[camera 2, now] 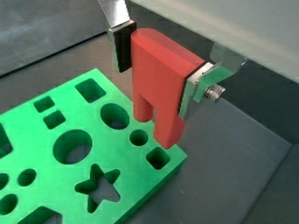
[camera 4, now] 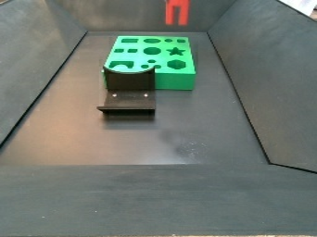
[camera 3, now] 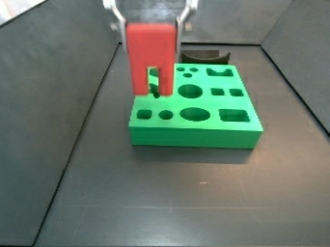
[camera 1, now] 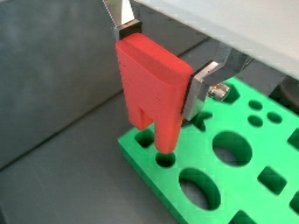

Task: Pick up the square-circle object. Move up. Rotate the square-circle object. Place the square-circle object on the fixture. Regrasp the square-circle object. Move to above the board. Insert the square-circle object.
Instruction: Insert the square-circle object.

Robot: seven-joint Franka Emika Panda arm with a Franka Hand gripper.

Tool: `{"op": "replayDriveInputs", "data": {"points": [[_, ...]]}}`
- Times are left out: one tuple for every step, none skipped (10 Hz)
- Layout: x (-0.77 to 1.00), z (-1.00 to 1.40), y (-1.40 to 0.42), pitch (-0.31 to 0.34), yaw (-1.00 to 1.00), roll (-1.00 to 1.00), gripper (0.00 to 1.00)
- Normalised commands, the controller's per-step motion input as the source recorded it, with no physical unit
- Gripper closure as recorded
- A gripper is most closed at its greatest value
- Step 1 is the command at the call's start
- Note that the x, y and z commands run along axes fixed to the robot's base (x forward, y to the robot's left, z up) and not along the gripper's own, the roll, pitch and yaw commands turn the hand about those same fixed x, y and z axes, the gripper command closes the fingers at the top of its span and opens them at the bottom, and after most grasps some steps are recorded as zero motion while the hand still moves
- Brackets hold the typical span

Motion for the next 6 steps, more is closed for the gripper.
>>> {"op": "replayDriveInputs", "data": {"points": [[0.23,-0.37,0.00,0.000,0.01,0.00,1.00],[0.14,-0.42,0.00,-0.030,0.01,0.00,1.00],[0.18,-0.33,0.00,-0.011,0.00,0.06,1.00],[0.17,-0.17,0.00,0.000,0.06,0.16,1.00],[0.15,-0.08,-0.02,0.041,0.09,0.18,1.00],[0.02,0.00,0.00,0.000,0.00,0.00,1.00]]}}
